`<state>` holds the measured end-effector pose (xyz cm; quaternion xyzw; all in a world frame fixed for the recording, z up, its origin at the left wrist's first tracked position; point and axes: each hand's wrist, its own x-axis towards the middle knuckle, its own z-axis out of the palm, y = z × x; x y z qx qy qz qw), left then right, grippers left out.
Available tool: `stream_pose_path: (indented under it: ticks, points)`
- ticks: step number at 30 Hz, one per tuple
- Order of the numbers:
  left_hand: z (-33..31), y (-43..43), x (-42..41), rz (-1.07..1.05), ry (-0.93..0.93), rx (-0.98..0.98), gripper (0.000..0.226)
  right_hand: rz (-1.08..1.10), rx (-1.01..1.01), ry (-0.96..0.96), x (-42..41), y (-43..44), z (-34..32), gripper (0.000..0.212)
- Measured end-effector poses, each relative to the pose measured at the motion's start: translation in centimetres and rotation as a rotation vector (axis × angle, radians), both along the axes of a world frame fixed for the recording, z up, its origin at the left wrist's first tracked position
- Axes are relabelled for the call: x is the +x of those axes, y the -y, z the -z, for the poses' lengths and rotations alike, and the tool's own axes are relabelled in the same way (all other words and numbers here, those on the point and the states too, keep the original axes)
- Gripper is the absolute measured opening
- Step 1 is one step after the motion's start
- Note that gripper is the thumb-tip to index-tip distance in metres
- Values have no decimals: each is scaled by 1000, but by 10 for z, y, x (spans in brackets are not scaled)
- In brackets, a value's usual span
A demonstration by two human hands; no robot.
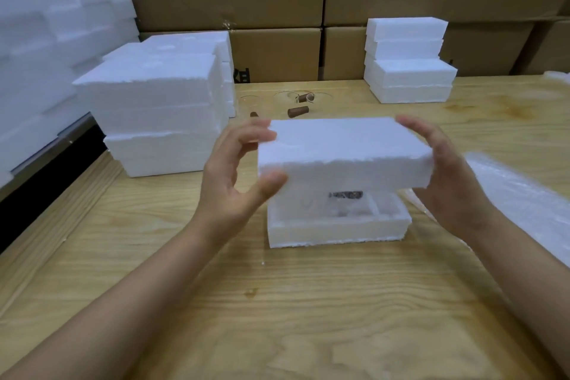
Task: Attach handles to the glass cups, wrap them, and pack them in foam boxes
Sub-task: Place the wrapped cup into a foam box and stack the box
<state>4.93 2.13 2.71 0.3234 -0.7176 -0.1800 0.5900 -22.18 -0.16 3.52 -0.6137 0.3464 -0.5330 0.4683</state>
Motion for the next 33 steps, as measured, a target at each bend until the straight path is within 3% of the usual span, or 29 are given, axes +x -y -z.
stream_pose_path:
  ticks: [1, 3, 5, 13, 18, 25, 30, 33]
  points:
    - [5, -2, 2, -5, 8, -15, 42, -16, -9, -11, -1, -2, 5, 38]
    - [11, -4, 5, -35, 29, -41, 41, -30, 13, -3, -2, -5, 9, 76]
    - [15, -6, 6, -64, 81, -73, 42, -58, 16, 9, -4, -4, 10, 87]
    - [17, -5, -3, -125, 182, -107, 33, -96, 81, 29, -16, 7, 25, 53]
    - [18, -3, 2, -97, 162, -46, 32, -133, 93, -15, -19, 7, 27, 57]
    - [25, -6, 7, -121, 303, -98, 40, -186, 66, -87, -25, 0, 25, 63]
    - [25, -8, 8, -91, 304, -7, 41, -192, 54, -210, -32, -1, 26, 61]
    - [29, -10, 15, 5, 324, 187, 52, -219, 57, -189, -34, -1, 24, 46]
